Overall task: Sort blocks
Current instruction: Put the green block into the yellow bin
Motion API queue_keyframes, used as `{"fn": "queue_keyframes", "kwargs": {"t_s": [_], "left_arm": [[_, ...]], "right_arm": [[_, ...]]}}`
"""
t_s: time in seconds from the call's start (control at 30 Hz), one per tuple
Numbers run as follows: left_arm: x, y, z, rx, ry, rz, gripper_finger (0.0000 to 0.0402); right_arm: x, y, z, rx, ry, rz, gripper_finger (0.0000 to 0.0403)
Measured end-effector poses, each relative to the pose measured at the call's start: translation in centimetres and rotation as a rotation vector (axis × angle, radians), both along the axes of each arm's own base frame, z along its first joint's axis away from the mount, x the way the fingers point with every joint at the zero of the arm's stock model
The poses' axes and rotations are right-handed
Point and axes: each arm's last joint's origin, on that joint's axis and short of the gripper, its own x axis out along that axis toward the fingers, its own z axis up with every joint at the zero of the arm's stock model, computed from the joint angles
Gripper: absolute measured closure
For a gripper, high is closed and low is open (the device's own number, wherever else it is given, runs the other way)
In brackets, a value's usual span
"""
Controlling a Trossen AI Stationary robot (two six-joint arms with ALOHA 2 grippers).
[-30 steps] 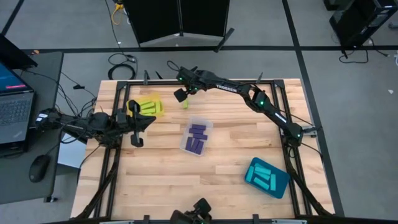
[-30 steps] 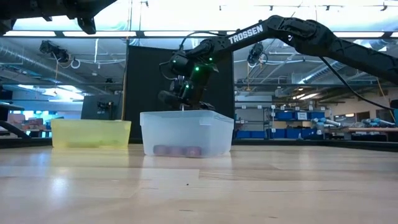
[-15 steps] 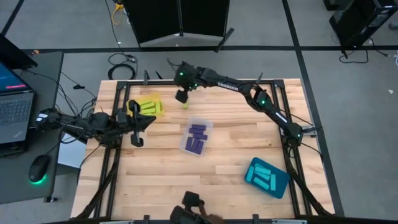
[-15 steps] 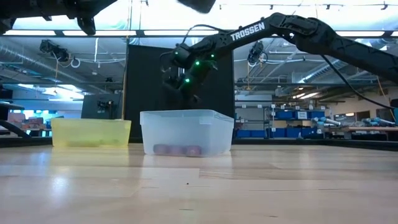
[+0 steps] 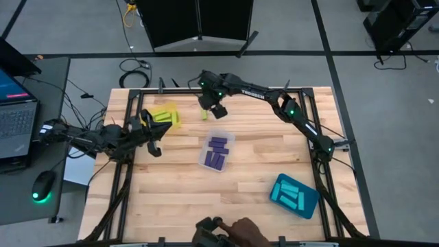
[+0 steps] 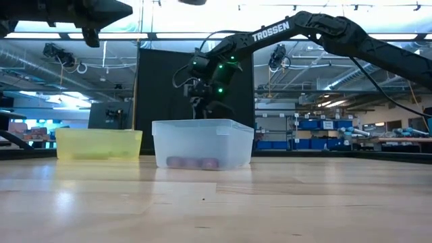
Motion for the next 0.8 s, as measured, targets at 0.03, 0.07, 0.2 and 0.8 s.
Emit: {"fn": "queue_keyframes", "kwargs": {"t_s": [0.03, 0.07, 0.2, 0.8], "left_arm": [[0.0, 0.0, 0.0, -0.002, 0.002, 0.006, 0.0379], [0.0, 0.0, 0.0, -0.005, 0.002, 0.011, 0.0379], [0.0, 0.0, 0.0, -0.005, 0.002, 0.013, 0.0379], [-0.1, 0.3, 0.2, 0.016, 0.0, 0.099, 0.0379]], "right_arm": [[0.0, -0.1, 0.0, -0.005, -0.004, 0.006, 0.0114], [0.0, -0.1, 0.0, -0.009, -0.006, 0.021, 0.0114], [0.4, 0.2, 0.0, -0.055, -0.016, 0.114, 0.0114], [4.5, 1.4, 2.3, 0.161, -0.547, -0.815, 0.0115]]}}
